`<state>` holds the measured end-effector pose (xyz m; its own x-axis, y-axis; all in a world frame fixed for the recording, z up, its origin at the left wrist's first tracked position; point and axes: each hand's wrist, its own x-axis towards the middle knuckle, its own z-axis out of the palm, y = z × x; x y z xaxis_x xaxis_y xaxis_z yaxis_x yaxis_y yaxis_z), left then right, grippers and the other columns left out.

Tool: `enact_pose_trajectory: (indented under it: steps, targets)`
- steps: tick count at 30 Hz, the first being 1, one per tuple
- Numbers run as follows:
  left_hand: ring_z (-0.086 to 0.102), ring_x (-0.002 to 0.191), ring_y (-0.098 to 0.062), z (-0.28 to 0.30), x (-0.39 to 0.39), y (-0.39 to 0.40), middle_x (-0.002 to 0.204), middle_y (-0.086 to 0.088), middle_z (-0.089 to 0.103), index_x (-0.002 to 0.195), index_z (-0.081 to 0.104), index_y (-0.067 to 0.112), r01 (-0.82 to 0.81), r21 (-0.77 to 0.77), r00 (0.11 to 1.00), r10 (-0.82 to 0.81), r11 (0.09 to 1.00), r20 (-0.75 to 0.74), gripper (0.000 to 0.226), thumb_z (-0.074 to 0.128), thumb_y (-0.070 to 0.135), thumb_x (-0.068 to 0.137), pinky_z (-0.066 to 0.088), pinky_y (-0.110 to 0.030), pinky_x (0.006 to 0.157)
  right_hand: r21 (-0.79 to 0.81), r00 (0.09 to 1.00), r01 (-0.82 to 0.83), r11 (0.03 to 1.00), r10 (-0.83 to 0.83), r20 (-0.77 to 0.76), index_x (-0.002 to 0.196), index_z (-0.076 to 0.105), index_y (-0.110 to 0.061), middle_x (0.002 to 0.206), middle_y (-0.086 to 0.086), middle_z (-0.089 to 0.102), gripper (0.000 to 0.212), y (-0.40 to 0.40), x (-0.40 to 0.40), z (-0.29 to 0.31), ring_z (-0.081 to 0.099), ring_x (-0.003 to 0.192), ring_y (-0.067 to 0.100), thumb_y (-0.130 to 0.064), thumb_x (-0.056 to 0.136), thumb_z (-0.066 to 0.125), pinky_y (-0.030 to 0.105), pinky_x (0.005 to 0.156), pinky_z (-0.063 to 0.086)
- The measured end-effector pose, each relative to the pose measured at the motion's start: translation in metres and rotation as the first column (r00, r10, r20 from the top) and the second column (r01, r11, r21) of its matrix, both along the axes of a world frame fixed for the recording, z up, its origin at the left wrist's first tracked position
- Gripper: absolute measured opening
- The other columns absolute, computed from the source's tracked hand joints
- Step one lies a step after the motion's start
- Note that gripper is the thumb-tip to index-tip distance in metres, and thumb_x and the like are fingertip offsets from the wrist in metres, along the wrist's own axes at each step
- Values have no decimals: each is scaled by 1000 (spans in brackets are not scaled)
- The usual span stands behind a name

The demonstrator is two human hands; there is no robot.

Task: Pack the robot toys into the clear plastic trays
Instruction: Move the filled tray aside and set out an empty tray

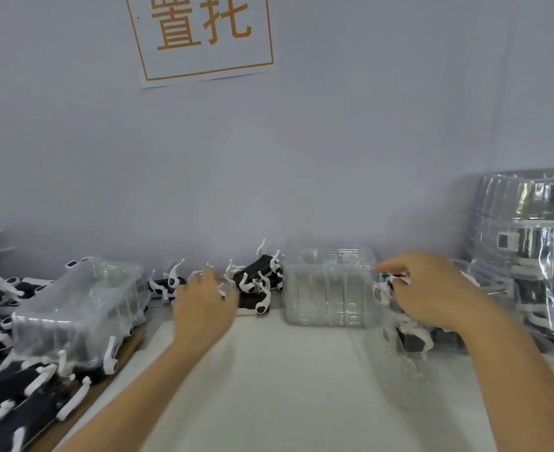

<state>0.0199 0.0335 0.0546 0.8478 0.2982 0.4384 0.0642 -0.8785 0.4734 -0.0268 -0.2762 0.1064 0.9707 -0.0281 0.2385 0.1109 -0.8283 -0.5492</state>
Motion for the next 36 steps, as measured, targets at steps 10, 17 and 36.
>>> enact_pose_trajectory:
  steps: [10, 17, 36]
  targets:
    - [48, 127, -35, 26, -8, 138, 136, -13, 51, 146, 34, 15, -306, 446, 865, 441, 841, -238, 65, 44, 51, 93, 37, -44, 105, -125, 989, 18, 992, -36, -144, 129, 58, -39, 111, -10, 59, 38, -9, -11, 11, 60, 92, 12, -24, 94, 58, 18, 65, 41]
    - [60, 80, -13, 20, -8, 144, 84, 9, 64, 129, 49, 18, -232, 606, 890, 417, 761, -182, 37, 42, 27, 94, 28, -33, 80, -121, 997, 45, 992, -53, -61, 128, 61, -30, 106, -10, 52, 35, -5, -11, 11, 53, 93, 12, -16, 97, 51, 22, 79, 38]
    - [58, 86, -18, 84, -49, 20, 87, 8, 59, 113, 56, 13, 66, -97, 900, -17, 993, 435, 26, 61, 1, 91, 39, -39, 89, 131, 884, -125, 983, 51, 465, 127, 62, -25, 117, -6, 62, 35, 61, -14, 22, 55, 107, 9, -13, 94, 57, 15, 90, 36]
